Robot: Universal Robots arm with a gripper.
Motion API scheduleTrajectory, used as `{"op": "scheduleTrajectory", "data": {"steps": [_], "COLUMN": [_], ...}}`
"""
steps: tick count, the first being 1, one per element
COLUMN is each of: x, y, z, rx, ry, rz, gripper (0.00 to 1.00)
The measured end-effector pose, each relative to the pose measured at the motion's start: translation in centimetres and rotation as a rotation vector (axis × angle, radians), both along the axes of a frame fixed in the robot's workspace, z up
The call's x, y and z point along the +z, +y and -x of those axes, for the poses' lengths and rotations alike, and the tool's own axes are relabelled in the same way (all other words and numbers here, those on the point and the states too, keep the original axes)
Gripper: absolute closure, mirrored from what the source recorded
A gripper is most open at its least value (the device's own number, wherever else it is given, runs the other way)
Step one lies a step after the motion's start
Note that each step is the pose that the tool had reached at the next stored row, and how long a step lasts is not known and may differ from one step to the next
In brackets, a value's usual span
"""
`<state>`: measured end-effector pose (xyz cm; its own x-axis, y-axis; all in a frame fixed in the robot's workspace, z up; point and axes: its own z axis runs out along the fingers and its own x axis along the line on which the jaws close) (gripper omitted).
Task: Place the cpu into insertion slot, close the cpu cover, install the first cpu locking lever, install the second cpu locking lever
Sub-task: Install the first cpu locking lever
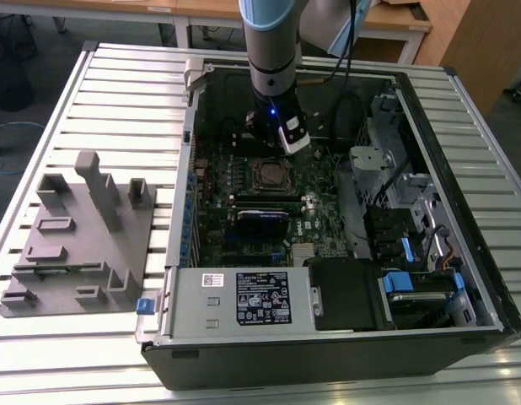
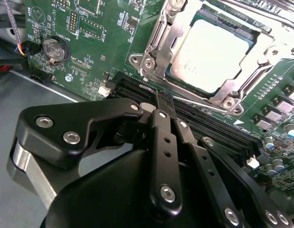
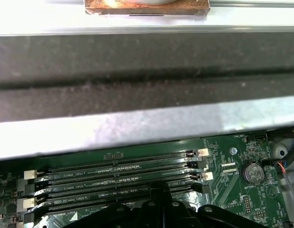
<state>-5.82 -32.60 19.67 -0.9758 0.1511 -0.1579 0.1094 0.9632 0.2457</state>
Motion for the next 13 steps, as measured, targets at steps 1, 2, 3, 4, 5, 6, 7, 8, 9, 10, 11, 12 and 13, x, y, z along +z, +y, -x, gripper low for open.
{"op": "scheduleTrajectory", "data": {"steps": [1, 2, 3, 4, 5, 6, 7, 8, 9, 10, 11, 12, 13], "x": [0.0, 0.0, 0.0, 0.0, 0.0, -0.01, -0.01, -0.02, -0.03, -0.04, -0.06, -0.08, -0.09], "y": [0.01, 0.0, 0.0, 0.01, 0.01, 0.01, 0.02, 0.02, 0.02, 0.02, 0.01, 0.01, 0.01], "z": [0.02, 0.03, 0.05, 0.07, 0.09, 0.11, 0.13, 0.15, 0.15, 0.15, 0.15, 0.16, 0.16], "rx": [0.0, -0.001, -0.001, -0.001, -0.001, -0.001, -0.001, -0.001, -0.001, -0.001, -0.001, -0.002, -0.002], "ry": [0.0, 0.0, 0.0, 0.0, 0.0, 0.0, 0.0, -0.0001, -0.0001, -0.0002, -0.0003, -0.0008, -0.0012], "rz": [-0.0012, -0.0033, -0.0057, -0.0083, -0.0106, -0.0129, -0.0152, -0.017, -0.0179, -0.0181, -0.0181, -0.0182, -0.0181], "gripper": [0.9, 0.9, 0.9, 0.9, 0.9, 0.9, 0.9, 0.9, 0.9, 0.9, 0.9, 0.9, 0.9]}}
